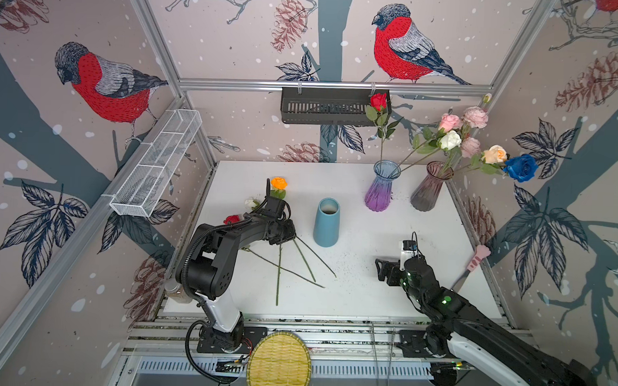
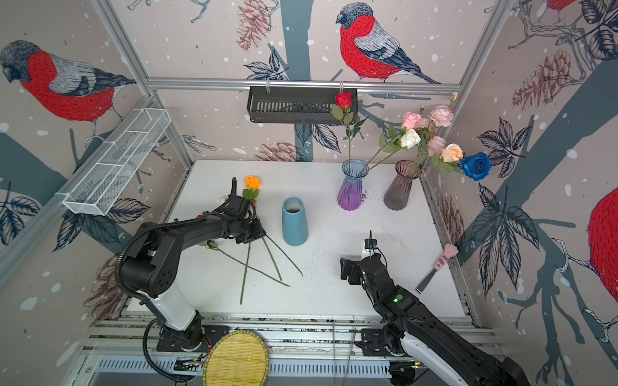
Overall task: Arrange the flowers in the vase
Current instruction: 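Grasp the orange-yellow rose stem with the left gripper while the right withdraws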
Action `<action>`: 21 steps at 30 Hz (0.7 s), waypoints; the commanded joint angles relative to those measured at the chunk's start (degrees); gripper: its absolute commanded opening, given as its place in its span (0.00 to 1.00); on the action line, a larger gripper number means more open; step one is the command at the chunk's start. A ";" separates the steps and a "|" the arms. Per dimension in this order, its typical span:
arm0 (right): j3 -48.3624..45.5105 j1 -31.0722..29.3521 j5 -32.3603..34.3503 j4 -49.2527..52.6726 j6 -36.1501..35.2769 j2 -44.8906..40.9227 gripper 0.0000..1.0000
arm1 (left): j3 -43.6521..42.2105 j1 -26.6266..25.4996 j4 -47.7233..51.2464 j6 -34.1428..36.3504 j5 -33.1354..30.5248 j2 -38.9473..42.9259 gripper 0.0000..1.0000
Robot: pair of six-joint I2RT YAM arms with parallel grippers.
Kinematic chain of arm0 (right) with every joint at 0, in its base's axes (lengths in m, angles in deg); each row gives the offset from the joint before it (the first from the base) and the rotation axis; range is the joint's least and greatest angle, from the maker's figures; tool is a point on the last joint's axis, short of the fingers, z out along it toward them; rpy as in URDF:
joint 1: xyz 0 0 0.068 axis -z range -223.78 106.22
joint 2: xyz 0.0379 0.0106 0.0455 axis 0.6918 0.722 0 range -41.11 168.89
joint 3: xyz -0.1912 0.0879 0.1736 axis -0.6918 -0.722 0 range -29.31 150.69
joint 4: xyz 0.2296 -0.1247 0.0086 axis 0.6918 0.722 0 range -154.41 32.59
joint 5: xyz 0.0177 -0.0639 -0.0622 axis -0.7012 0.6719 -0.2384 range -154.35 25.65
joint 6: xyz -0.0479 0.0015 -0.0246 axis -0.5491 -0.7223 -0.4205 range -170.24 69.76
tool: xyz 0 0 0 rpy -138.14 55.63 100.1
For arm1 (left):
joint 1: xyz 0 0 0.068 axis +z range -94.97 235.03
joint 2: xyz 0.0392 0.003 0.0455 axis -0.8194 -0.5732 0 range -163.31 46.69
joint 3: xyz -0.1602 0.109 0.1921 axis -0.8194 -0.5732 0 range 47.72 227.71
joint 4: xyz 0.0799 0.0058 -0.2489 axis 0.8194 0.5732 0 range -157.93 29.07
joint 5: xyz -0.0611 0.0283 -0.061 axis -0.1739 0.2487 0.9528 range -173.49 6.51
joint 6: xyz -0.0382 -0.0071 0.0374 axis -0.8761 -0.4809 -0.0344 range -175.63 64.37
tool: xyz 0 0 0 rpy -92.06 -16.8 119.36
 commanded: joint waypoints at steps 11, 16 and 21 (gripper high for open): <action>0.07 -0.22 0.18 -1.93 -0.62 -0.13 0.93 | 1.19 0.06 -1.31 -1.50 1.50 3.17 0.00; 0.06 -0.34 0.09 -2.01 -0.58 -0.21 0.99 | 3.65 0.32 2.27 0.06 1.33 7.16 0.00; 0.07 -0.53 -0.15 -2.10 -0.72 -0.20 0.99 | 8.32 0.61 3.65 0.70 2.19 11.48 0.00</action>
